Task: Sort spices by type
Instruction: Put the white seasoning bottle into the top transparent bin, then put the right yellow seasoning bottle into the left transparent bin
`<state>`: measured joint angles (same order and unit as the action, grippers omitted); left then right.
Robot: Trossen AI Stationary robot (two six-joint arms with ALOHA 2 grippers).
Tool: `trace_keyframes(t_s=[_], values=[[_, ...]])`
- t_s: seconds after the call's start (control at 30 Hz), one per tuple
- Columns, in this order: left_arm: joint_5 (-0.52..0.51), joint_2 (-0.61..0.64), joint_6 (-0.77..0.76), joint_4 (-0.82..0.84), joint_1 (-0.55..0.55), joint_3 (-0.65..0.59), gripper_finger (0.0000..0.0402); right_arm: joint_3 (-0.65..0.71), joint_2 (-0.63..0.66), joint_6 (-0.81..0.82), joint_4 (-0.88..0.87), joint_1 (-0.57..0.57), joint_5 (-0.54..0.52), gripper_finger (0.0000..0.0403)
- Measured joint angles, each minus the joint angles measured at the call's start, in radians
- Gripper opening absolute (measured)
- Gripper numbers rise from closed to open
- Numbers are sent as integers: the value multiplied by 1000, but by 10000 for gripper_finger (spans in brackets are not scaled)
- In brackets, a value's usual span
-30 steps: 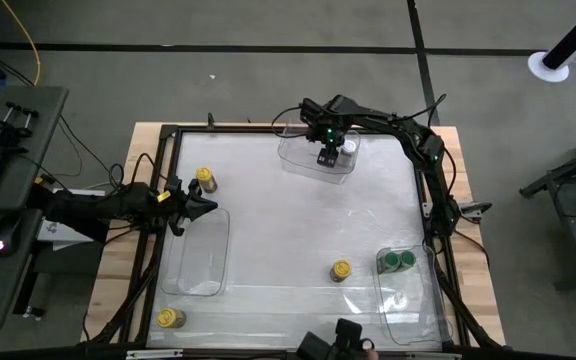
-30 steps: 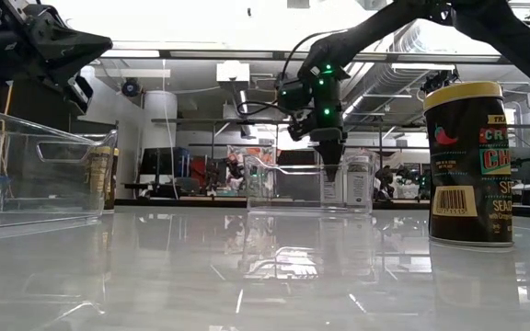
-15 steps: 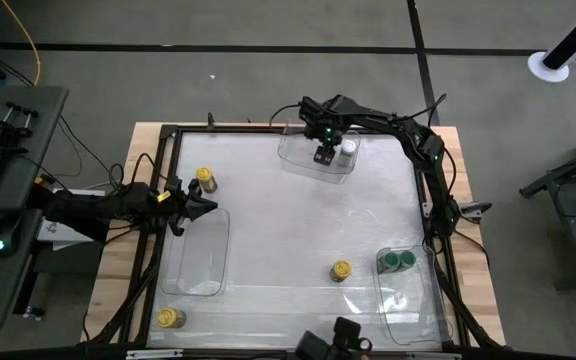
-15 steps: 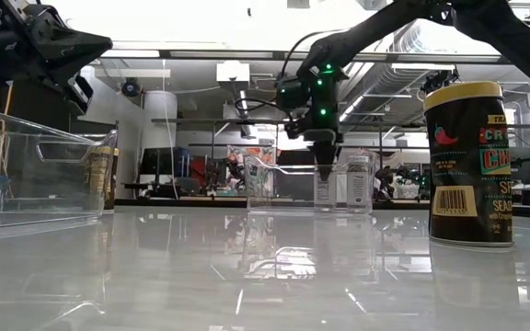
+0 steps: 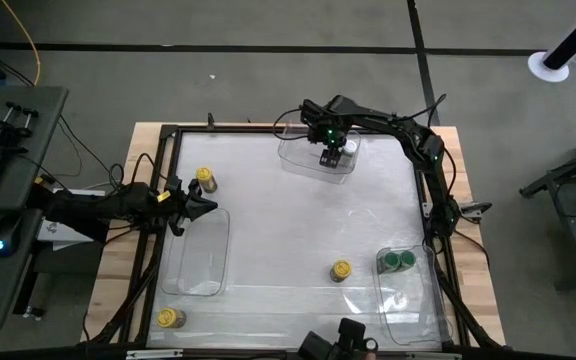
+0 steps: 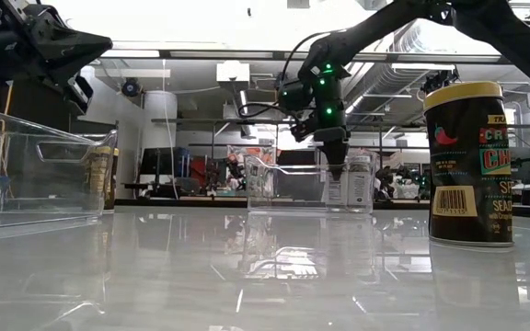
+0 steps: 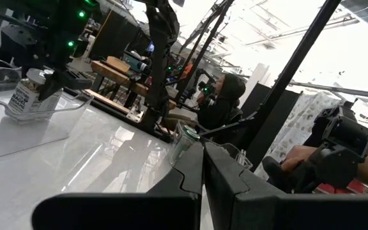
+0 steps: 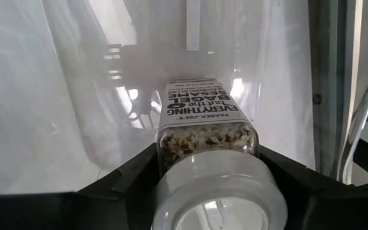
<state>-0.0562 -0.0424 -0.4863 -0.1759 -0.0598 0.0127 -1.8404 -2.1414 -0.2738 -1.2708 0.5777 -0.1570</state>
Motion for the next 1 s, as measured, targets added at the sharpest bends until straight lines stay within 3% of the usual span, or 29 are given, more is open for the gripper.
trace_keyframes(t_s=[0.13, 0.27, 0.47, 0.73, 1.0], values=[[0, 0, 0, 0, 0, 0, 1, 0, 0, -1, 1, 0, -31, 236], [0, 0, 0, 0, 0, 0, 1, 0, 0, -24, 0, -5, -98, 277], [0, 0, 0, 0, 0, 0, 1, 0, 0, -27, -1, -11, -81, 331], [0, 0, 0, 0, 0, 0, 1, -58, 3, -56, -31, -11, -51, 339], [0, 0, 0, 0, 0, 0, 1, -280, 4, -68, -57, -7, -49, 339]])
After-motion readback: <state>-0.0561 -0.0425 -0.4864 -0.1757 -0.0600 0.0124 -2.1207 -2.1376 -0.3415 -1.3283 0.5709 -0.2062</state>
